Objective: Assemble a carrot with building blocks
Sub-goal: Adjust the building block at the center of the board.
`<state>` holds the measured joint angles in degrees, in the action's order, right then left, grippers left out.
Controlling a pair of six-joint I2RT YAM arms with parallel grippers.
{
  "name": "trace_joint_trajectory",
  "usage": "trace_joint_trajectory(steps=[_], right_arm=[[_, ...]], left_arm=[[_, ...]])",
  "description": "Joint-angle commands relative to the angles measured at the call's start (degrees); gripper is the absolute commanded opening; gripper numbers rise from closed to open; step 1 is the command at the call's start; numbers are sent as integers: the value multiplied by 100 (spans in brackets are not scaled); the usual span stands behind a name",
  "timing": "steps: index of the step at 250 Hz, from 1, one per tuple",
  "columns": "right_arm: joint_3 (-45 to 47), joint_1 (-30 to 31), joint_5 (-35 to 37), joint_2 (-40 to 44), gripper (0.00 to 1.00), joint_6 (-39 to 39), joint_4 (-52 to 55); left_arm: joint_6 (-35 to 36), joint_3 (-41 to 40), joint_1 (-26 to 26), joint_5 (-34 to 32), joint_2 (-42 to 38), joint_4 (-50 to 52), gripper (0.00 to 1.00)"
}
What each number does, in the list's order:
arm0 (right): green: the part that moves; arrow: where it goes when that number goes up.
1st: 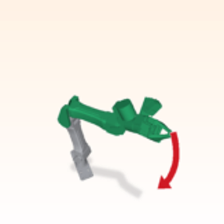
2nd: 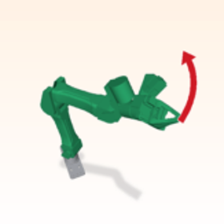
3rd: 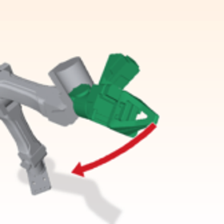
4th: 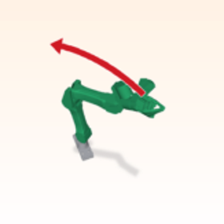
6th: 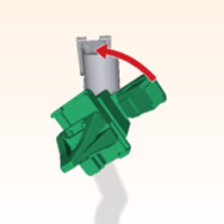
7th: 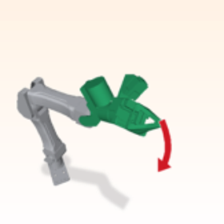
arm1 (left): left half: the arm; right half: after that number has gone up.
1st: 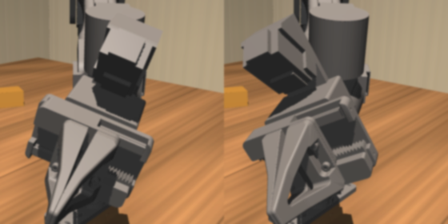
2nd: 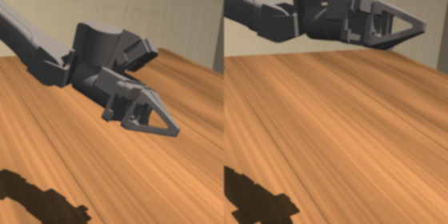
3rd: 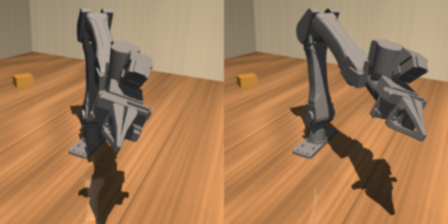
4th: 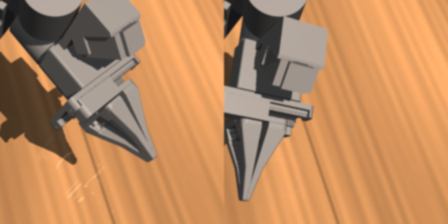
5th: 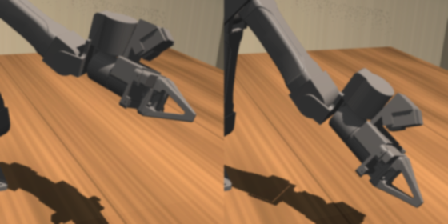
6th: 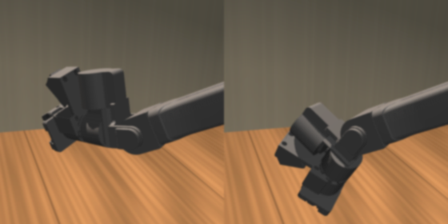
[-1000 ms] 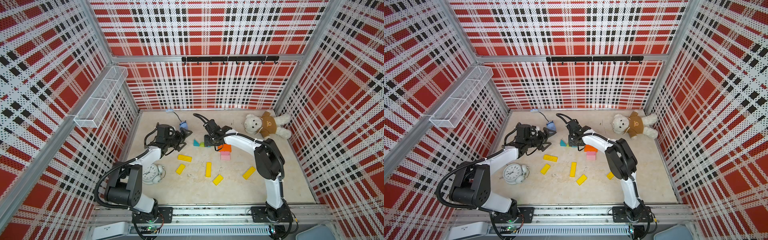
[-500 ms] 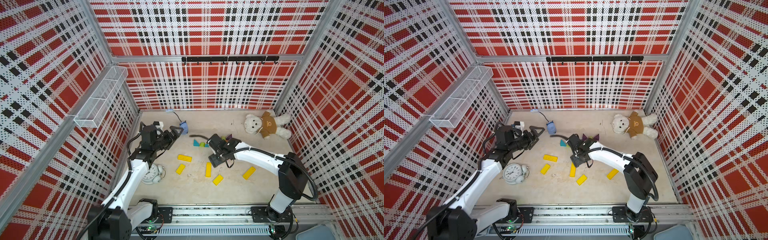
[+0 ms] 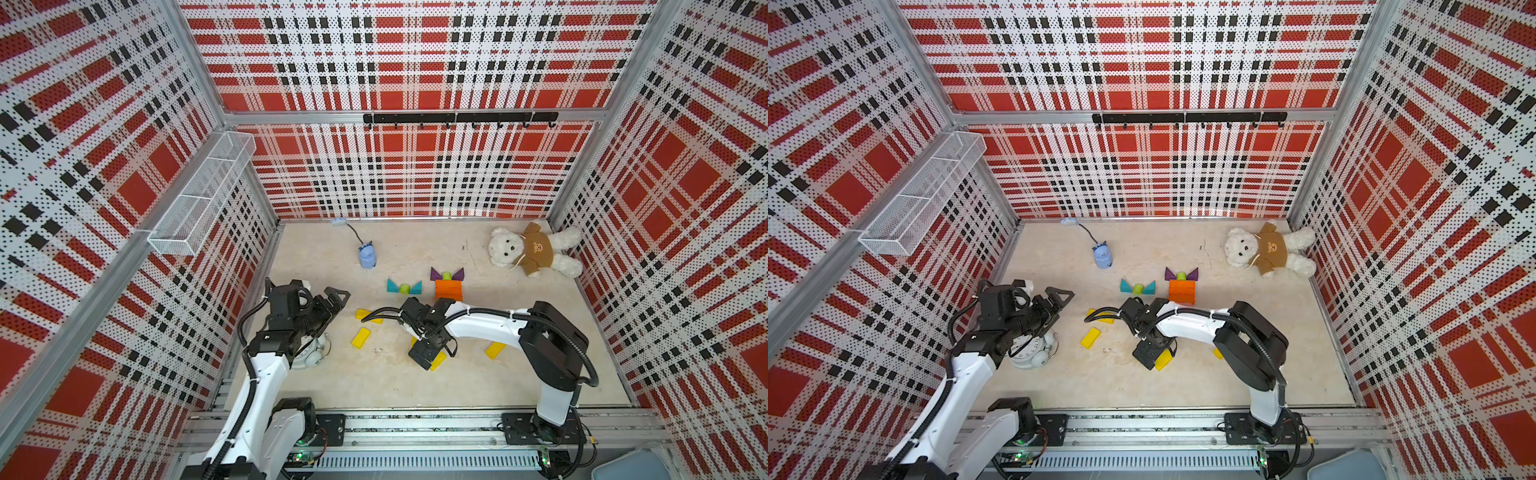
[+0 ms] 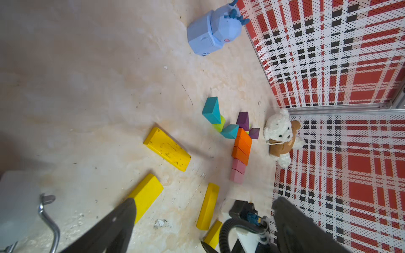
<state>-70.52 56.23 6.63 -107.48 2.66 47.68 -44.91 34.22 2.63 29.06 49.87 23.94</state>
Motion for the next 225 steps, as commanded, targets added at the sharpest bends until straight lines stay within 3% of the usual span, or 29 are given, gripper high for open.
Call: trace_joint_trajectory(steps=[1,87,114,225], right_arm=[[-405,-18,312,-217,100,-332,-351],[-1126,-434,265,-728,100,-491,-653],[-1125,-582,-206,-757,100,-371,-733],[-1034,-715,-432,-910,100,-145,-763]], left_arm=[[206,155,71,-55,-71,169,99],[307,76,151,-76,-71,185,100],[316,93,176,-38,-31,181,100],[288,76,186,91,67,85,99]])
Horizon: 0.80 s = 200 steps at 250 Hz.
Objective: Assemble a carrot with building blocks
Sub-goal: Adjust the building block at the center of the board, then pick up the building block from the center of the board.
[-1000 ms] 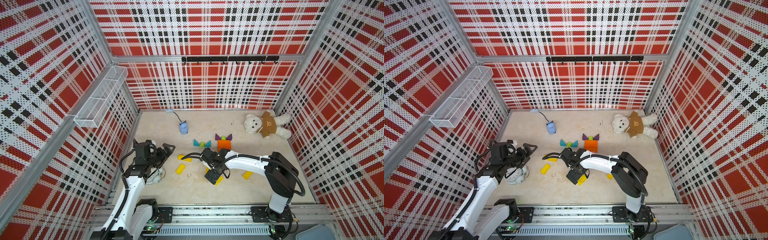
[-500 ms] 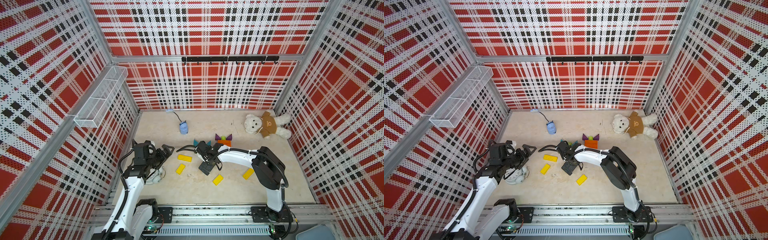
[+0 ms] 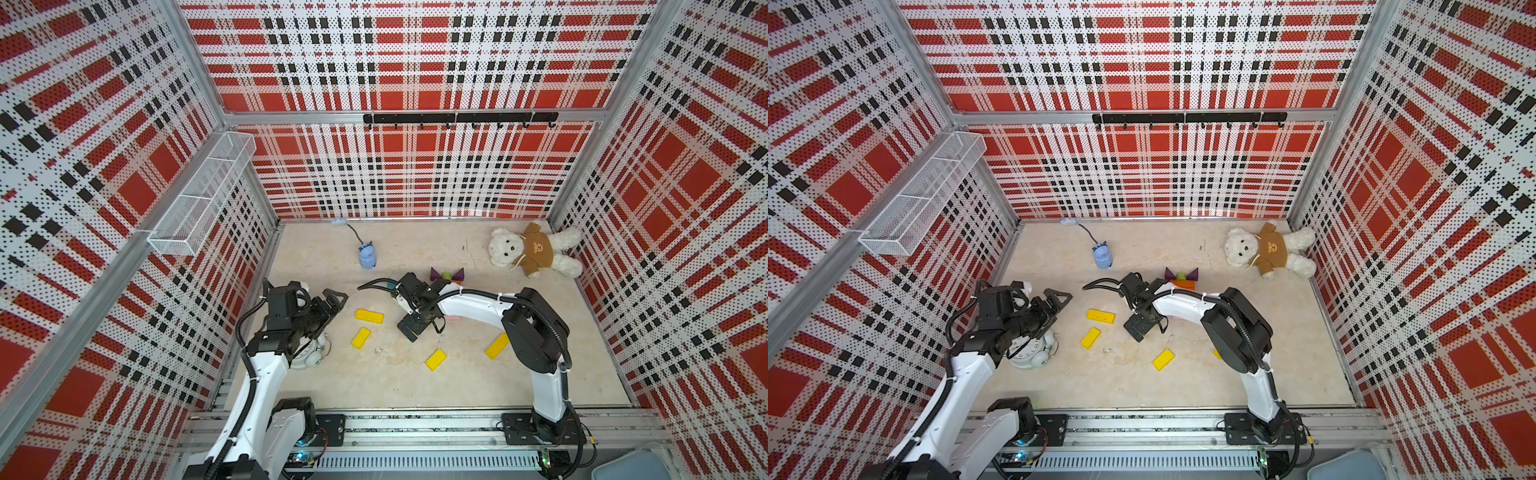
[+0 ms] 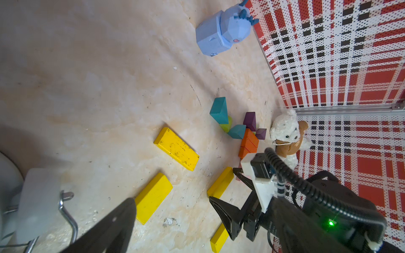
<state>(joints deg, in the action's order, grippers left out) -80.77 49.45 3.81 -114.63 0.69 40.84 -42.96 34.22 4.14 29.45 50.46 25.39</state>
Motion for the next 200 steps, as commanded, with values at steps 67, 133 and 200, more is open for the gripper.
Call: trace_joint_trajectory(steps=[67,133,200], right_arm=[[-35,-43,-80,-309,100,120,15],[-119,-41,-100,-188,91,749,283],[-906,-40,258,-264,88,2647,718]], left_arm=[[84,50,46,77,7,-90,99],[77,41,38,141,-14,-92,99],[-1,35,43,293,8,-269,99]])
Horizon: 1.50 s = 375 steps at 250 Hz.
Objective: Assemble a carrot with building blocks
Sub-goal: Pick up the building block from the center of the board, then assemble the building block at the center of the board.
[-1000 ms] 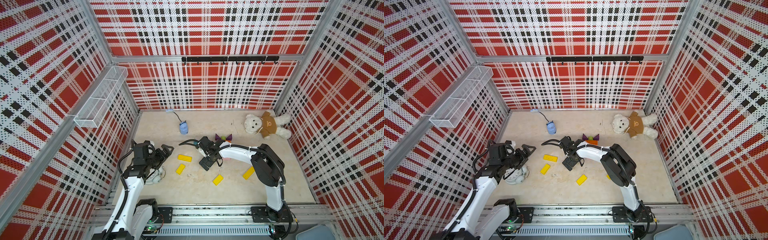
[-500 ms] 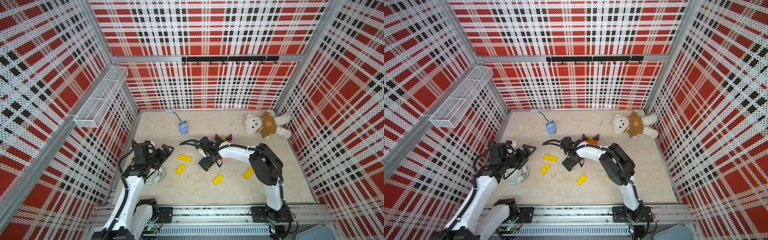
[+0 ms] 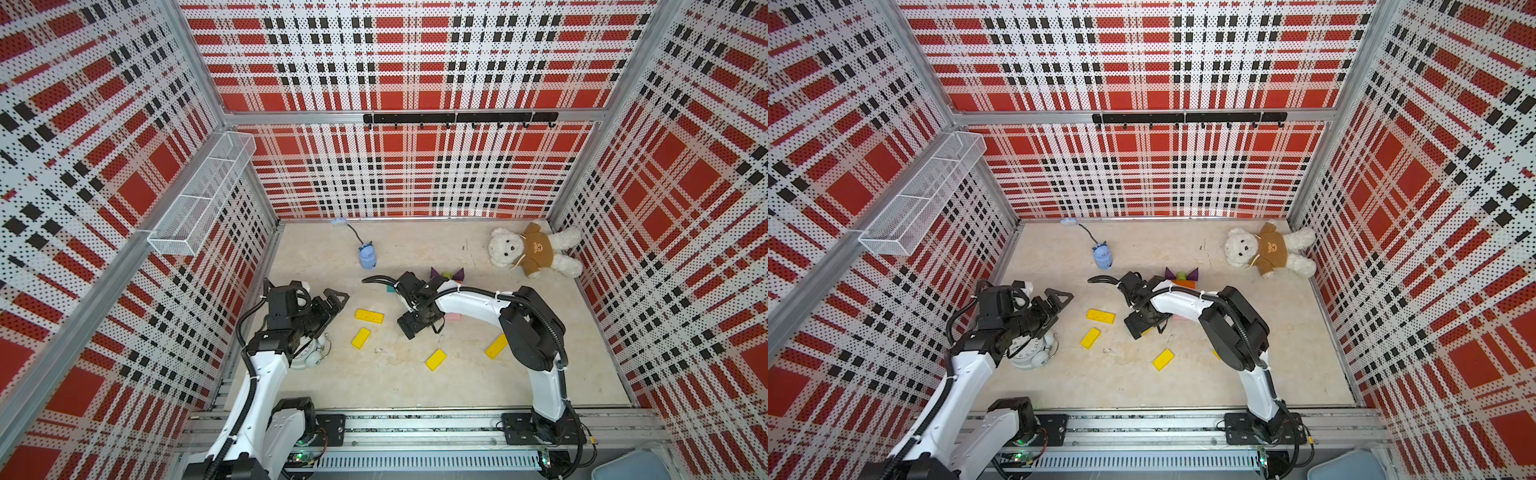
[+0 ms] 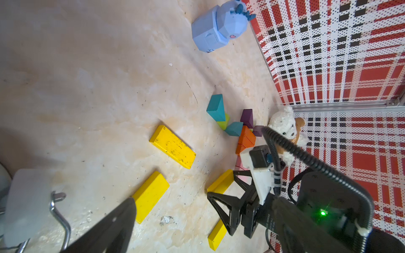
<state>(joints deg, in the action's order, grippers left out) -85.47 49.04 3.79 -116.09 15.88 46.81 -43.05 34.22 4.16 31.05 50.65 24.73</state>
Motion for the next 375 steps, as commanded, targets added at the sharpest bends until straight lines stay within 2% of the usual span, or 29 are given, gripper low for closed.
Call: trace_joint_trajectory(steps=[1,62,122,276,375], right_arm=[[-445,6,270,-112,88,1154,120],[-1515,-44,620,-843,90,2133,248],[-1904,-84,649,-1276,89,2762,208],[-2728,-232,925,-1935,88,3125,612],[-2651,-224,704,-1902,93,3289,358]], left_arm=[[7,29,36,136,-12,-204,99],[-61,8,58,284,6,-352,100],[-129,-47,60,419,-20,-459,100],[-247,-134,60,586,-10,-622,99],[-292,-178,62,613,-3,-680,100]])
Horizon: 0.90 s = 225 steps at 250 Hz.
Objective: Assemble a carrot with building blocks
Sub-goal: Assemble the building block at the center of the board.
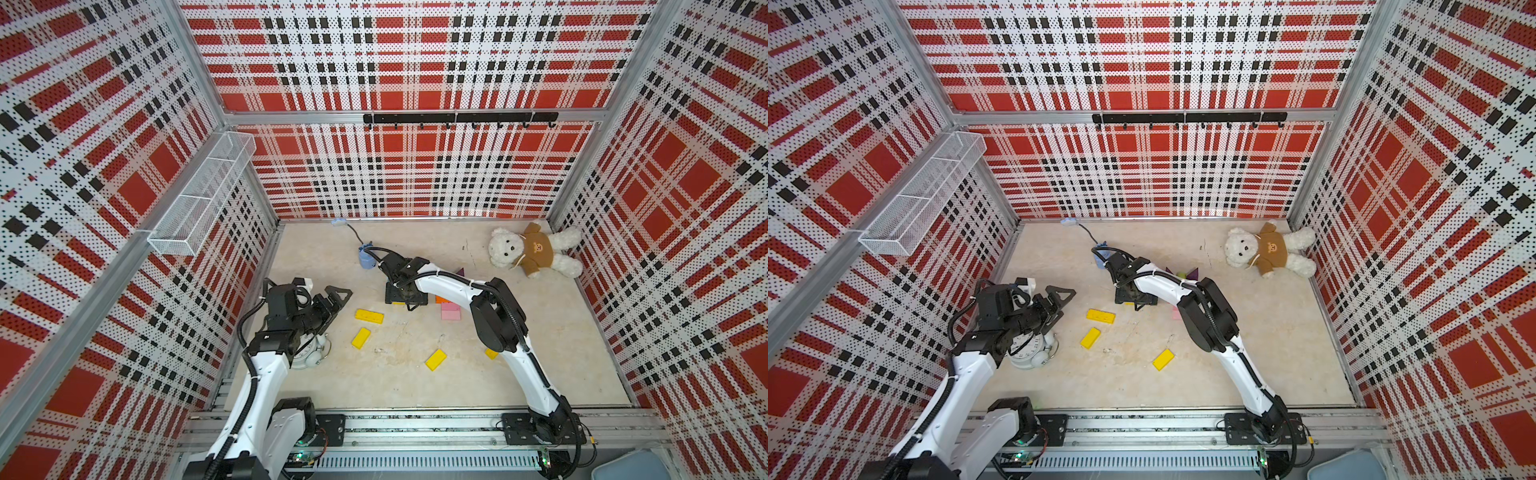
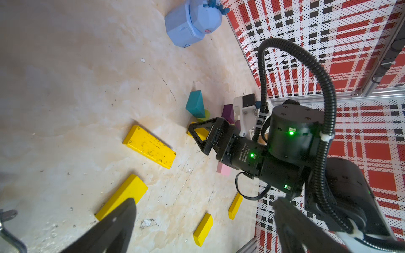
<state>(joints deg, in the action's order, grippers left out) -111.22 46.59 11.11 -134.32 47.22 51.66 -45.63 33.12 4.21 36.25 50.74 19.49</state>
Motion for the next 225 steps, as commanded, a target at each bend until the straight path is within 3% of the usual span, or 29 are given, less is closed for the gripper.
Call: trace_joint_trajectory(steps=[1,21,159,200,225], right_arm=[[-72,23,-25,-74,94,160,-137],[144,26,-29,64,100,185,-356],[831,-21,-303,796,100,18,-920],[1021,-19,-350,1025,100,-375,-877],[1196,-18,-369,1122,95,-631,-729]], left_arm=[[-34,-69,60,93,-12,-156,100],[-34,-73,60,87,-29,-159,100],[-6,-79,61,5,-55,-79,99],[1,-69,60,-39,-46,-70,100],[10,-69,59,-39,-29,-74,100]])
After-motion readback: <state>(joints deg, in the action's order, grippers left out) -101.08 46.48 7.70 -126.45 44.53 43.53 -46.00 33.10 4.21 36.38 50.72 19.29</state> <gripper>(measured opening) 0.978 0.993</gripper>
